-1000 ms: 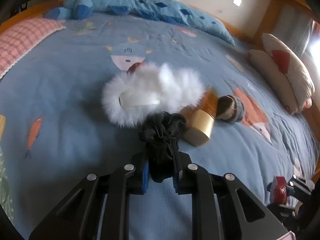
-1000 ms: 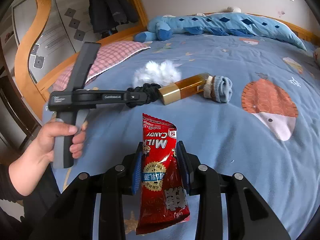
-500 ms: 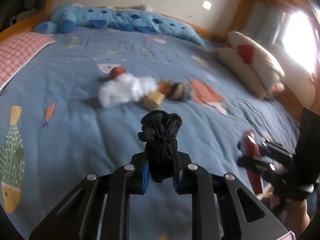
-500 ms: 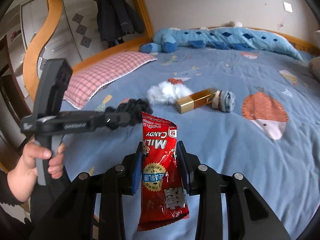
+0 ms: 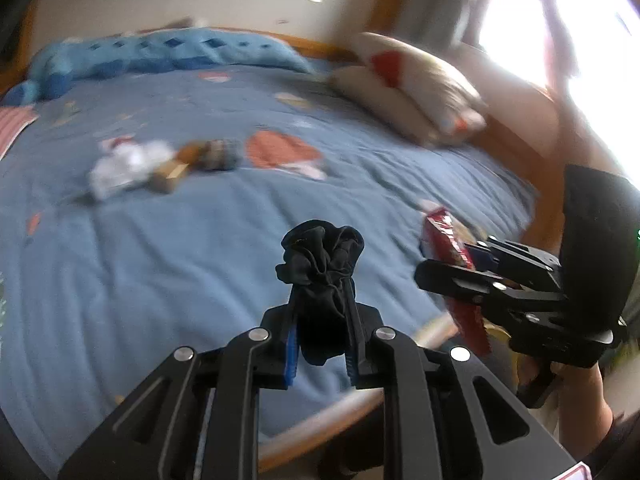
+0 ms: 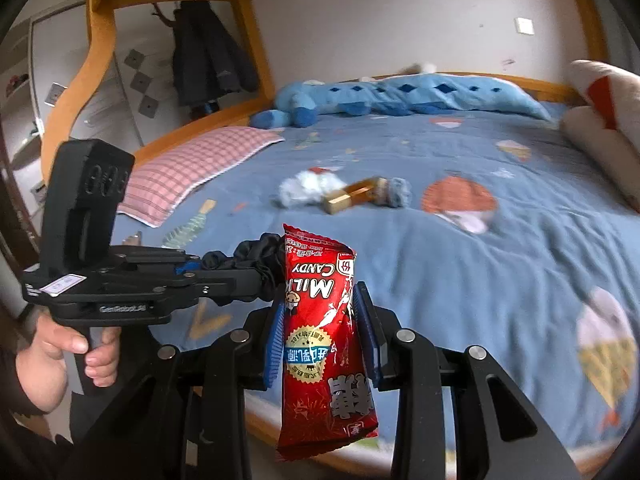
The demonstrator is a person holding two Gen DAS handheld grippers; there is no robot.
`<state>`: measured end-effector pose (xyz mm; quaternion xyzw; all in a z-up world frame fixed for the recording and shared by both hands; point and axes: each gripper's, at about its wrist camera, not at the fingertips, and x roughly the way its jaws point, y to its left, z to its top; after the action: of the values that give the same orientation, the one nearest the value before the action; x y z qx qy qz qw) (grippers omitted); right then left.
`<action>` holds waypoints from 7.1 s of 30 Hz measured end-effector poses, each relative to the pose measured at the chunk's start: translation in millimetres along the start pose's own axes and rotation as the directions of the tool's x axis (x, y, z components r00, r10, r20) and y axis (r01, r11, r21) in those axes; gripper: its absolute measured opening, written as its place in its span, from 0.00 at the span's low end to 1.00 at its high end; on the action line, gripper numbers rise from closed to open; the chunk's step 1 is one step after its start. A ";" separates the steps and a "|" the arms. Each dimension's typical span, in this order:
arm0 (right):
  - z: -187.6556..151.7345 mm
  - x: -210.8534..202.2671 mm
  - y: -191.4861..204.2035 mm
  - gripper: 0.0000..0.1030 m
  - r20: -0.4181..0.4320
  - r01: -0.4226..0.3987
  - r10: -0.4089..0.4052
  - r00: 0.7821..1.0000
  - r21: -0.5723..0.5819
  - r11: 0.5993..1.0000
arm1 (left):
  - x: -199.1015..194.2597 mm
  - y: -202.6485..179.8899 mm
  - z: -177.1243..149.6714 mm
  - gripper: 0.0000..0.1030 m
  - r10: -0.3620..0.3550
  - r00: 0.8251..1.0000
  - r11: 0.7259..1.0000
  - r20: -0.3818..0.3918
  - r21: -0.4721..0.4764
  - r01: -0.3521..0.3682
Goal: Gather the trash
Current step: 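Carry the scrunchie and candy wrapper to the yellow bin and open both tools, then move both open tools back over the bed toward the white fluffy item, then grasp the white fluffy item with the left tool, then grasp the rust-red sock with the right tool while the left holds the fluffy item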
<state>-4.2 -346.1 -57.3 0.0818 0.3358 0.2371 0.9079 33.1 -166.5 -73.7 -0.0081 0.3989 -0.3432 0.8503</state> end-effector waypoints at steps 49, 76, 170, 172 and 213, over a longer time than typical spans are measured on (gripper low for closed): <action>-286.1 -284.0 -122.0 0.69 -0.181 0.524 -0.518 0.836 0.547 0.653 | 153.4 -325.5 -140.4 0.84 -0.192 0.840 0.803 -0.507 0.412 0.431; -192.1 -222.4 -95.4 0.83 -0.045 0.406 -0.430 0.901 0.434 0.804 | 94.7 -249.3 -68.6 0.91 -0.207 0.949 0.893 -0.237 0.351 0.283; 126.3 228.5 -24.0 0.92 -0.058 -0.026 0.034 0.998 0.136 0.990 | 74.5 261.7 97.6 0.27 0.246 0.969 0.923 0.012 -0.307 -0.230; 129.4 233.5 -17.2 0.92 -0.064 -0.036 0.045 0.997 0.127 0.991 | 62.7 266.4 97.9 0.27 0.254 0.967 0.920 0.028 -0.315 -0.232; 160.8 390.4 13.3 0.31 -0.260 0.009 0.019 0.965 0.103 0.995 | 18.3 323.7 90.7 0.27 0.301 0.950 0.873 0.084 -0.425 -0.239</action>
<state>353.6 -143.2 -153.7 0.0976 0.4640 0.2304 0.8497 290.1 46.5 -117.2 -0.1555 0.3951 -0.1280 0.8963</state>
